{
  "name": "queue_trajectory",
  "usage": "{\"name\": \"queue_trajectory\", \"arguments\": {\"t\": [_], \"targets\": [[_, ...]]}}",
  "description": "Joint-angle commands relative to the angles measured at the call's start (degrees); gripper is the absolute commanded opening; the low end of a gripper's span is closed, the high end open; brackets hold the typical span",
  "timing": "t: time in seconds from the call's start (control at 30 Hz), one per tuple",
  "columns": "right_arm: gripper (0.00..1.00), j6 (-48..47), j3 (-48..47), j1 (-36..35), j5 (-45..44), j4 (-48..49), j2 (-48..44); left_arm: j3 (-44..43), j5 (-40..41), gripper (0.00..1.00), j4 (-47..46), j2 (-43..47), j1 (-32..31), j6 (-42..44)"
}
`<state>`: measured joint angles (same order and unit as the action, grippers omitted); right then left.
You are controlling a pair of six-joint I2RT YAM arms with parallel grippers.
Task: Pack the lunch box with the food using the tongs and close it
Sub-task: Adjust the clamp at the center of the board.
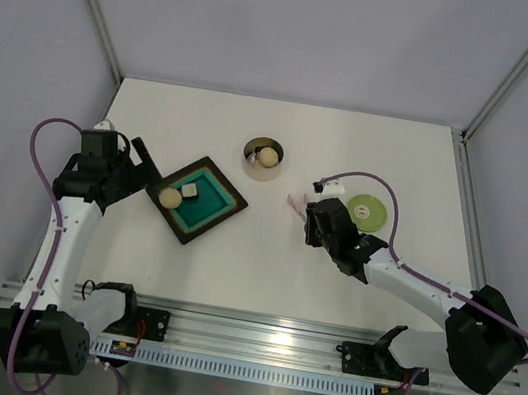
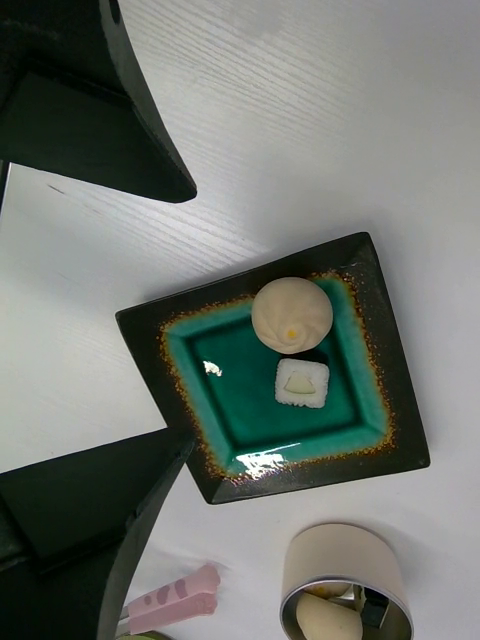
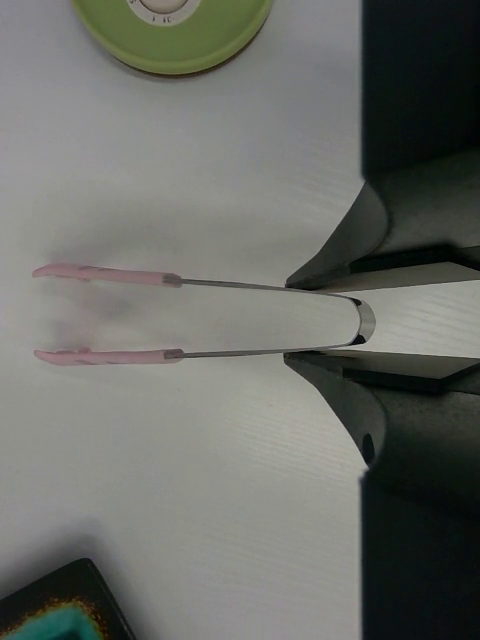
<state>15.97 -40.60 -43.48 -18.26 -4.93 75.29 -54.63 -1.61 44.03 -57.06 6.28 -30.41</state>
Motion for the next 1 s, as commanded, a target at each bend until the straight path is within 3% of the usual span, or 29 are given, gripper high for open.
{"name": "queue_trajectory", "arguments": {"t": [0.0,0.1,0.13,0.47,0.63,0.97], "targets": [[0.01,5.5,0.4,-0.5,1.2,5.2,0.2,0.5,-1.4,0.99,-2.1,0.1,0.3,-0.4],[0.09,7.1,0.7,-0.7,2.6,3.3,2.7,0.8,-1.4,0.99,-2.4,0.2,0.3,-0.3],[0.17,7.4,0.7,-0.7,2.9,3.3,3.4,0.9,-1.5,0.99,-2.4,0.2,0.3,-0.3],[0.34,8.1,-3.0,-0.7,4.4,2.2,13.7,2.4,-1.8,0.99,-3.0,0.5,0.3,-0.3],[0.53,7.4,-3.5,-0.7,4.0,4.0,15.9,2.5,-1.8,0.99,-2.9,0.5,0.3,-0.3],[0.56,3.5,-4.9,-0.8,-0.2,6.7,21.5,1.5,-1.6,0.99,-2.5,-0.1,0.3,0.0]]}}
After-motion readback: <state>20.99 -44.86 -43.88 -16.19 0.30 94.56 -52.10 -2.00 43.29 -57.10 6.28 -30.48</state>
